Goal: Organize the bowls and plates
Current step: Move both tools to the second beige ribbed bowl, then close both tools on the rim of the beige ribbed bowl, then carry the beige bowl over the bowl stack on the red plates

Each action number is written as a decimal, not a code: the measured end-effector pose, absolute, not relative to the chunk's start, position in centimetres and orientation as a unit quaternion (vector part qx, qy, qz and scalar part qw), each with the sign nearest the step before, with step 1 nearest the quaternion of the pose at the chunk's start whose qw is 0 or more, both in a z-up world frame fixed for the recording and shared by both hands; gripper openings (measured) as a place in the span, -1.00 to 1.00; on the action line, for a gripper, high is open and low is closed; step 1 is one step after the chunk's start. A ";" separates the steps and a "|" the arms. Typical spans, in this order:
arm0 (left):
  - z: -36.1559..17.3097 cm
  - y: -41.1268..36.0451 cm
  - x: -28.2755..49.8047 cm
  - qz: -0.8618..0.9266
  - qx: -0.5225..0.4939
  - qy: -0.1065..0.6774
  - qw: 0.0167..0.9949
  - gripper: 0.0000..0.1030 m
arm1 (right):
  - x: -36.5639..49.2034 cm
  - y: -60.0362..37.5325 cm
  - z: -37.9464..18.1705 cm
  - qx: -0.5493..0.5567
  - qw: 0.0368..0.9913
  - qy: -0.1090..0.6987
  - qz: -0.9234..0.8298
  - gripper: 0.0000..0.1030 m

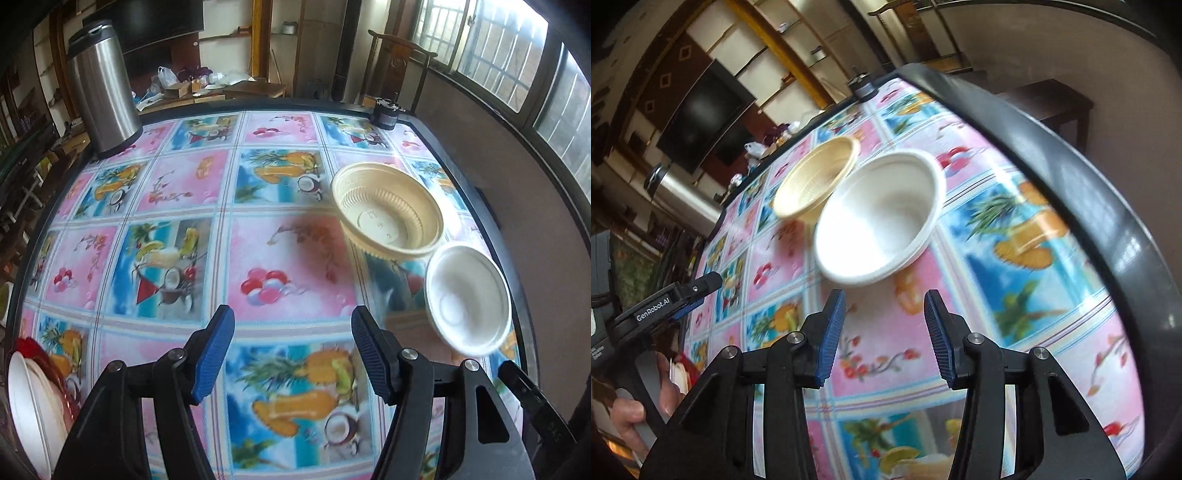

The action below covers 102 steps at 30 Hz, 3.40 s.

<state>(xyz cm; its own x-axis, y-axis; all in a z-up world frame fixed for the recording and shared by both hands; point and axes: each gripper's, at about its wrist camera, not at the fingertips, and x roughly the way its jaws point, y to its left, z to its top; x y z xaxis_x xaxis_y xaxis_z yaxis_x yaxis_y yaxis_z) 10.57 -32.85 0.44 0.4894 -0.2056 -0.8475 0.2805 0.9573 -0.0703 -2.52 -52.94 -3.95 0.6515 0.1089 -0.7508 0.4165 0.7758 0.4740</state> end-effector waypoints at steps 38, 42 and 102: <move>-2.2 -38.9 18.7 -0.131 0.030 0.512 0.848 0.28 | 10.9 -55.9 -0.6 0.232 0.868 0.434 -0.071 -0.15; -3.0 -39.9 20.1 -0.131 0.036 0.520 0.843 0.28 | 15.8 -56.5 -2.8 0.230 0.848 0.473 -0.067 -0.14; 3.7 -13.0 3.3 0.007 -0.017 0.501 0.865 -0.65 | 5.4 -28.8 2.9 0.170 0.863 0.448 0.159 -0.79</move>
